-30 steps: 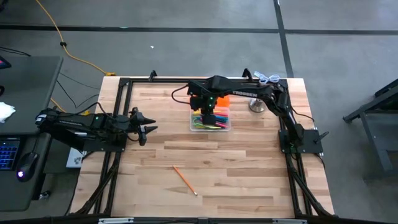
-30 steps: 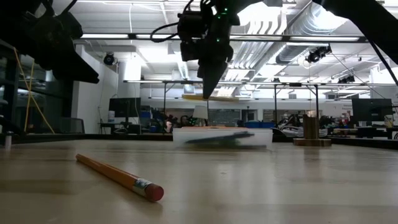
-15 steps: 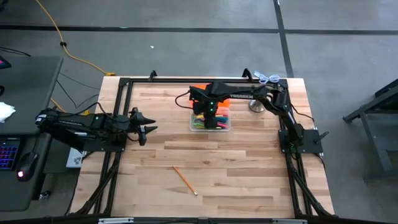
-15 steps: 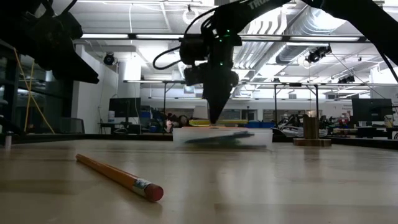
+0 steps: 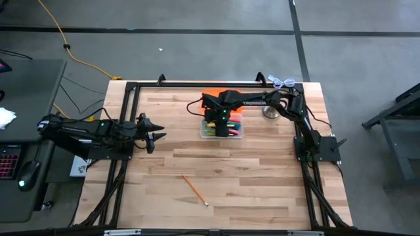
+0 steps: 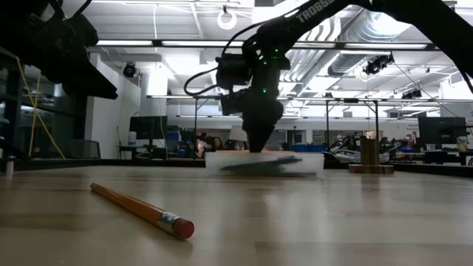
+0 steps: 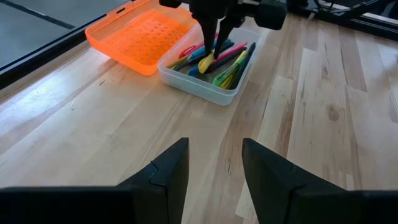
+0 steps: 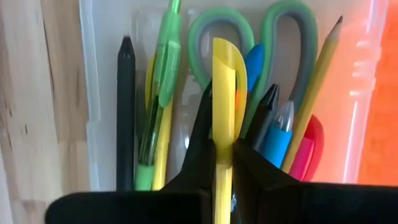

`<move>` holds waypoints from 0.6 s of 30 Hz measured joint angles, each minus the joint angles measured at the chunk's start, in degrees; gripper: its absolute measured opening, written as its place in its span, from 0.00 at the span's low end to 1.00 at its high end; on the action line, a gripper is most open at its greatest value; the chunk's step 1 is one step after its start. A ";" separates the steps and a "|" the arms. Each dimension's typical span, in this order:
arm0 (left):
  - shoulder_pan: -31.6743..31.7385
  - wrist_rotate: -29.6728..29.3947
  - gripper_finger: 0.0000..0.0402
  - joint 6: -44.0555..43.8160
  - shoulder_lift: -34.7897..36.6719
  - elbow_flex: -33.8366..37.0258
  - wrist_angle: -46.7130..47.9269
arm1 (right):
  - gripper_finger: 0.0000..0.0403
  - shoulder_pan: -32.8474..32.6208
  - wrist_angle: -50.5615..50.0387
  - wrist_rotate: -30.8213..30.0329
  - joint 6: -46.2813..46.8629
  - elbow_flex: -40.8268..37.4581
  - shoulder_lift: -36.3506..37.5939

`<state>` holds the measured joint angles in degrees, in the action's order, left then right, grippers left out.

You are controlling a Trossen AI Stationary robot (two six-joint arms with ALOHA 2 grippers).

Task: Pick & place school supplies into a supply box
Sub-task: Put the yellow highlighter into the supply box

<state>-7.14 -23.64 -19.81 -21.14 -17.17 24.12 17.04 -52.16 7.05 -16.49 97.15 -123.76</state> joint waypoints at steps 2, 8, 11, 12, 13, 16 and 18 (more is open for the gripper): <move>-0.01 0.00 0.45 0.01 0.02 0.00 -0.02 | 0.04 -0.02 1.17 0.05 0.58 -0.37 0.07; -0.02 0.00 0.45 0.02 0.02 0.00 -0.04 | 0.08 0.33 1.54 0.12 1.22 -0.47 0.07; -0.01 0.02 0.45 0.02 0.00 0.00 -0.04 | 0.12 0.56 1.46 0.09 1.50 -0.56 0.07; -0.01 0.00 0.45 0.01 0.01 0.00 -0.04 | 0.13 0.60 1.41 0.05 1.73 -0.57 0.07; -0.02 0.01 0.45 0.02 0.02 0.00 -0.04 | 0.14 0.64 1.38 0.00 2.03 -0.57 0.07; 0.00 0.00 0.45 0.02 0.02 0.00 -0.04 | 0.18 0.66 1.31 -0.02 2.12 -0.57 0.07; 0.00 0.01 0.45 0.00 0.02 0.00 -0.03 | 0.20 0.67 1.10 -0.16 2.12 -0.57 0.07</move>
<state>-7.14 -23.63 -19.81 -21.13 -17.17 24.09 17.70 -51.06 6.89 -14.37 96.57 -123.70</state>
